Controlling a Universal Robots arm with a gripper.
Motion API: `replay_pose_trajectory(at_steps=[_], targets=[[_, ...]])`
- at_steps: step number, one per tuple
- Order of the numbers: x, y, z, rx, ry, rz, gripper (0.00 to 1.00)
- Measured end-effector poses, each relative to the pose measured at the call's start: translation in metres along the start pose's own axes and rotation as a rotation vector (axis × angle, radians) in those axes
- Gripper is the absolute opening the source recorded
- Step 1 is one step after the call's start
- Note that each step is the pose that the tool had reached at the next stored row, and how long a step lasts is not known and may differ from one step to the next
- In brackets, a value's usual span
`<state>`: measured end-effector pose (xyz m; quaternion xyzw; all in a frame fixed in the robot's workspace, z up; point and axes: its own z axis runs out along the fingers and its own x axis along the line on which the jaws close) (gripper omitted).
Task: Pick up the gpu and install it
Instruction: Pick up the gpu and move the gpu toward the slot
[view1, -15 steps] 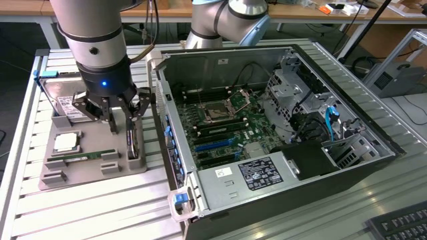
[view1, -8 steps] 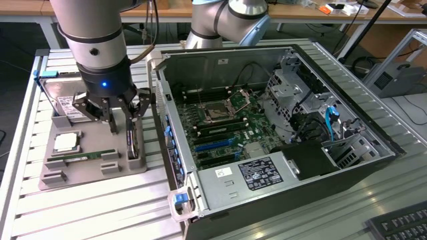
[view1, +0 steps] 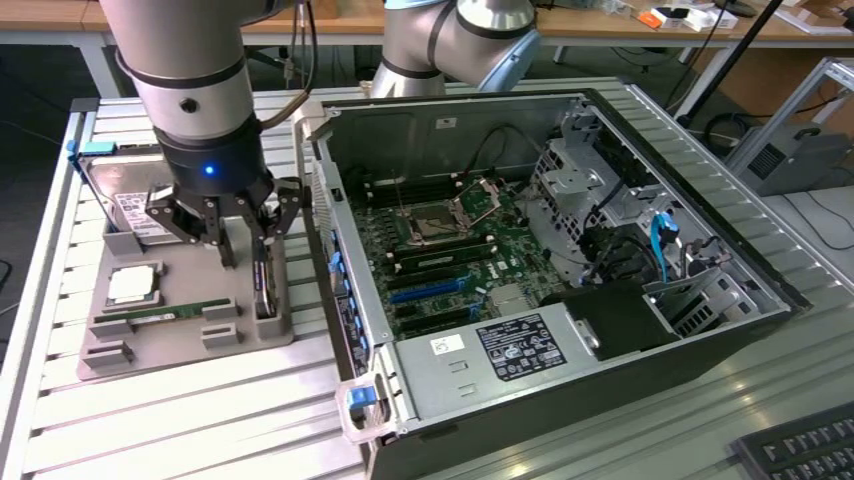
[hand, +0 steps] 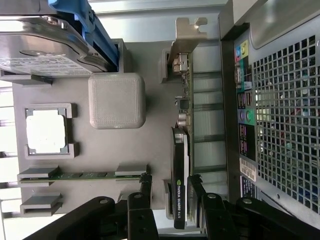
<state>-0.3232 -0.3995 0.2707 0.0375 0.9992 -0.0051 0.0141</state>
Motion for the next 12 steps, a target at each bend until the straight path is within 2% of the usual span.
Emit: replay_pose_trajectory(at_steps=[4,12], targets=[[0.000,0.0000,0.0020,0.0030,-0.0002,0.000,0.42],[0.000,0.0001,0.0116,0.0176,-0.0013,0.000,0.42]])
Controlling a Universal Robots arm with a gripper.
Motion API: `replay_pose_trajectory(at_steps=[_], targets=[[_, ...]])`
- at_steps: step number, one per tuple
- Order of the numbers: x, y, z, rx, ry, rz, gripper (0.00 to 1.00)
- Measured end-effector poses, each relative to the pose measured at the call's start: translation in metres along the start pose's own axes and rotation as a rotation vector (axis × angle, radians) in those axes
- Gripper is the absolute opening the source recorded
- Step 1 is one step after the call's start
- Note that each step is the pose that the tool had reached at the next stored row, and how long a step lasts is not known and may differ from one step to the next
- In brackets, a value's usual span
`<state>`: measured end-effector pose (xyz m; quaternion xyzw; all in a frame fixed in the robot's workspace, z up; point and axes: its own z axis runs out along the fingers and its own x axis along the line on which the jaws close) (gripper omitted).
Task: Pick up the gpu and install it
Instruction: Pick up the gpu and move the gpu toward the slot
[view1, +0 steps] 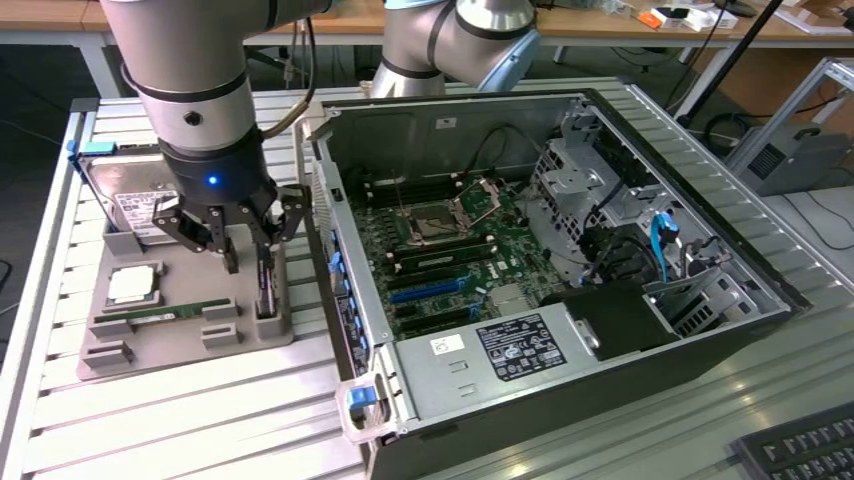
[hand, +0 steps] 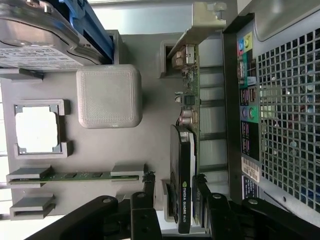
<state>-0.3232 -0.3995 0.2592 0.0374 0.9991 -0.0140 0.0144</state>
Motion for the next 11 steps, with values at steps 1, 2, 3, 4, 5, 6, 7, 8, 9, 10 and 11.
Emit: replay_pose_trajectory(at_steps=[1,2,3,4,5,6,7,8,9,10,11], targets=[[0.0000,0.0000,0.0002,0.0004,0.0001,0.000,0.42],[0.0000,0.0000,0.0003,0.0007,0.0001,0.000,0.42],[0.0000,0.0000,0.0005,0.0012,0.0001,0.000,0.42],[0.0000,0.0000,0.0007,0.0014,0.0001,0.000,0.42],[0.0000,0.0000,0.0009,0.0017,0.0000,0.000,0.42],[0.0000,0.0000,0.0011,0.0020,-0.0001,0.000,0.42],[0.0000,0.0000,0.0014,0.0022,-0.0001,0.000,0.42],[0.0000,0.0000,0.0015,0.0024,-0.0002,0.000,0.42],[0.0001,0.0000,0.0016,0.0027,0.0000,0.000,0.42],[0.0001,0.0000,0.0017,0.0031,0.0001,0.000,0.42],[0.0001,0.0000,0.0020,0.0033,0.0000,0.000,0.42]])
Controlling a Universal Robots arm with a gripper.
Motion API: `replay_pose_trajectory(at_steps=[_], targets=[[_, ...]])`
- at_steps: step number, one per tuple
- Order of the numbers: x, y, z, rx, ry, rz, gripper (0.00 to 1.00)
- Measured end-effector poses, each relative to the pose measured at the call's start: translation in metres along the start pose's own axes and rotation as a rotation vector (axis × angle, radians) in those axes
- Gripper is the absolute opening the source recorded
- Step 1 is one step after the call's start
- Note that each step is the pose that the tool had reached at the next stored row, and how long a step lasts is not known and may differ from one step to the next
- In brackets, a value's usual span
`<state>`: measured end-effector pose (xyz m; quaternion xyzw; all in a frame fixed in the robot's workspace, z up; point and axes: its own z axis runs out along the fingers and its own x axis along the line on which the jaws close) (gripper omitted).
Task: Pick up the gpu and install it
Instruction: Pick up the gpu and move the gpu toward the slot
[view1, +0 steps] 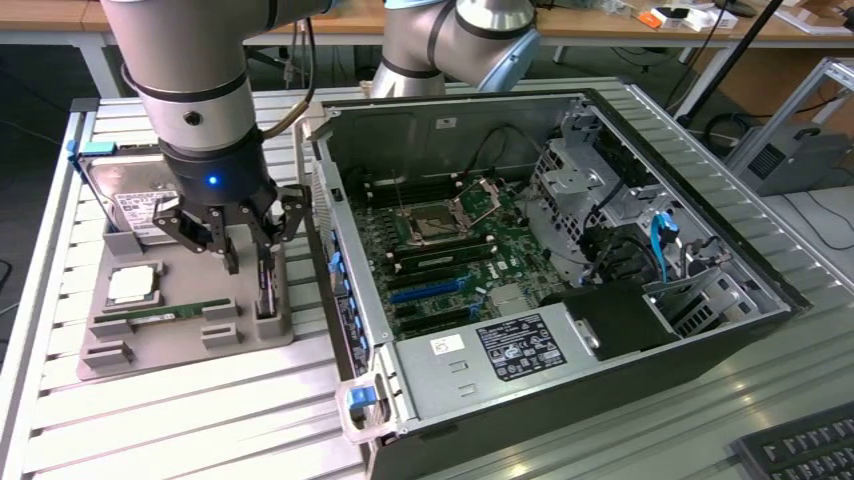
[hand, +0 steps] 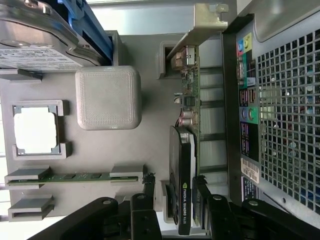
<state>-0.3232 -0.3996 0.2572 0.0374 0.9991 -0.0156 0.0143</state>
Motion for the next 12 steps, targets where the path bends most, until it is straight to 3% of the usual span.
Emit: replay_pose_trajectory(at_steps=[8,11,12], targets=[[-0.0001,0.0001,0.0011,0.0025,-0.0005,0.000,0.42],[-0.0004,0.0001,-0.0032,0.0007,-0.0025,0.000,0.42],[-0.0004,-0.0002,-0.0068,0.0022,-0.0007,0.000,0.42]])
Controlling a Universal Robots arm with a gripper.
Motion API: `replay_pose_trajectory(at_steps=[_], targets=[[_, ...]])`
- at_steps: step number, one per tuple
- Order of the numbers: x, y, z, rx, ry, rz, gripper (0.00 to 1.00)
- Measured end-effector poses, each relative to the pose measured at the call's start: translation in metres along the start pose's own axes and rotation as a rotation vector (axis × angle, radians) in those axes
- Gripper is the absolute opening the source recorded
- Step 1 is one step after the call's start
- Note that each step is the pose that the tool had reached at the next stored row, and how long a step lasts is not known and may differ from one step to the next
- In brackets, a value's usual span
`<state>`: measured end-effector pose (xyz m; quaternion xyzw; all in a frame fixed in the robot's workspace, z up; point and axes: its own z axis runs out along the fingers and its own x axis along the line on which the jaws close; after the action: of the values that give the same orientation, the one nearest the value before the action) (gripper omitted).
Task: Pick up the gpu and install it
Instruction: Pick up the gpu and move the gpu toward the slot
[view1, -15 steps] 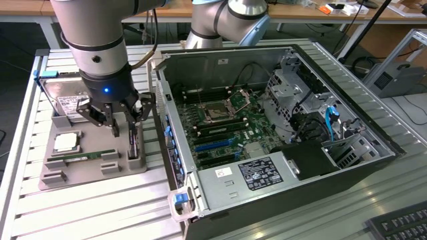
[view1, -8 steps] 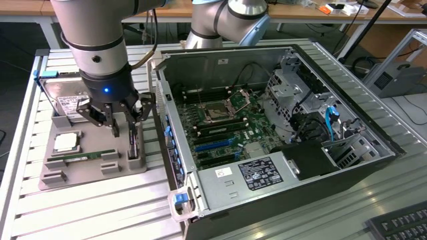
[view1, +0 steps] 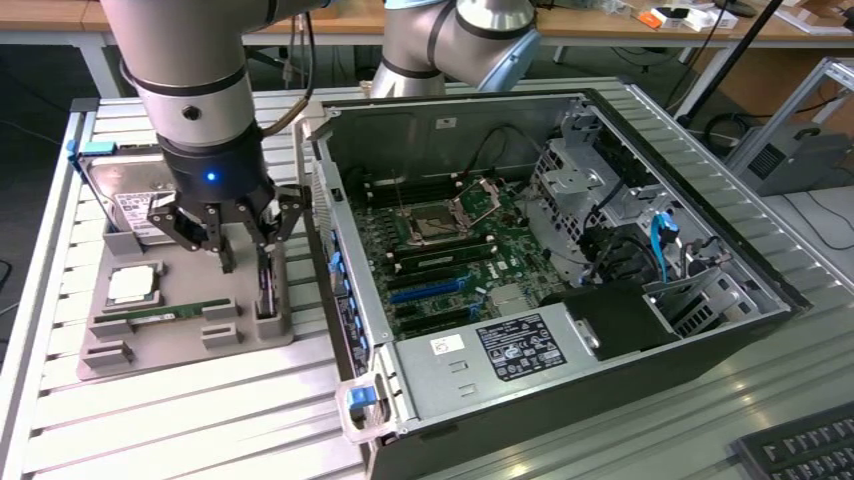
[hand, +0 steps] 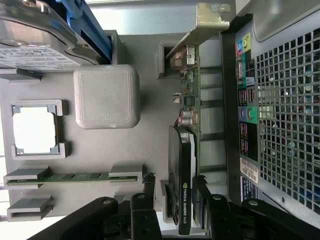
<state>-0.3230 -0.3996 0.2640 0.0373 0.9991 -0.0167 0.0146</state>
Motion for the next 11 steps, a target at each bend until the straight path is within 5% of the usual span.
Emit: replay_pose_trajectory(at_steps=[11], targets=[[-0.0003,-0.0002,-0.0048,0.0002,0.0001,0.000,0.42]])
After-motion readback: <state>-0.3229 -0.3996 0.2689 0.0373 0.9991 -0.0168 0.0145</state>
